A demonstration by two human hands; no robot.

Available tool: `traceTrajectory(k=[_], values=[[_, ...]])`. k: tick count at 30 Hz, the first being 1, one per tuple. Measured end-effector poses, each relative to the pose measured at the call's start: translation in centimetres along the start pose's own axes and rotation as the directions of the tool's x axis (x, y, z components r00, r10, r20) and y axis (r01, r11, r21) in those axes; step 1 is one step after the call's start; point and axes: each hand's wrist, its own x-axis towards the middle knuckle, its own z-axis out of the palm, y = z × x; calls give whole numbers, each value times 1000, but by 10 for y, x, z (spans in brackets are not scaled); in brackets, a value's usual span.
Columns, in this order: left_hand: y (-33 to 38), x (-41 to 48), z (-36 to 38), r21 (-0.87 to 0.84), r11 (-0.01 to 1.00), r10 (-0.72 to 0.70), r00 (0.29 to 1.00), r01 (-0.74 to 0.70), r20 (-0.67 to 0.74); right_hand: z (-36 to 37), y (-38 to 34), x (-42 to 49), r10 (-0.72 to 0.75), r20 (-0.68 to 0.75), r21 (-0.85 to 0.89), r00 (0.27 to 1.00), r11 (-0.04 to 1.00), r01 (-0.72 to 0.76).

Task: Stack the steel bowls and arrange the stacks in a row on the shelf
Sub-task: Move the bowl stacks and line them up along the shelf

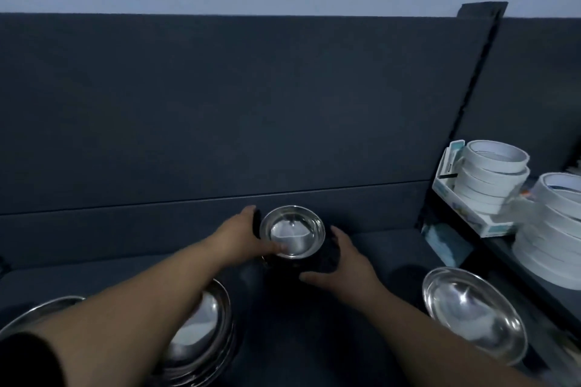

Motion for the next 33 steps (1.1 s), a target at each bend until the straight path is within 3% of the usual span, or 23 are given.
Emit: traceTrajectory(k=[4, 8, 19, 30, 33], values=[[-9, 20, 2, -28, 996, 89, 979, -85, 181, 12, 7, 12, -2, 38, 33, 999, 999, 0], [-17, 29, 10, -17, 989, 146, 962, -146, 232, 24, 18, 21, -21, 69, 106, 997, 994, 14], [-2, 18, 31, 25, 980, 192, 965, -200, 176, 18, 29, 3, 16, 6, 199, 1000, 980, -17], [32, -53, 70, -26, 998, 60, 995, -58, 79, -14, 41, -61, -10, 96, 141, 995, 990, -4], [33, -80, 78, -122, 992, 31, 998, -24, 56, -18, 48, -77, -31, 136, 139, 990, 990, 12]])
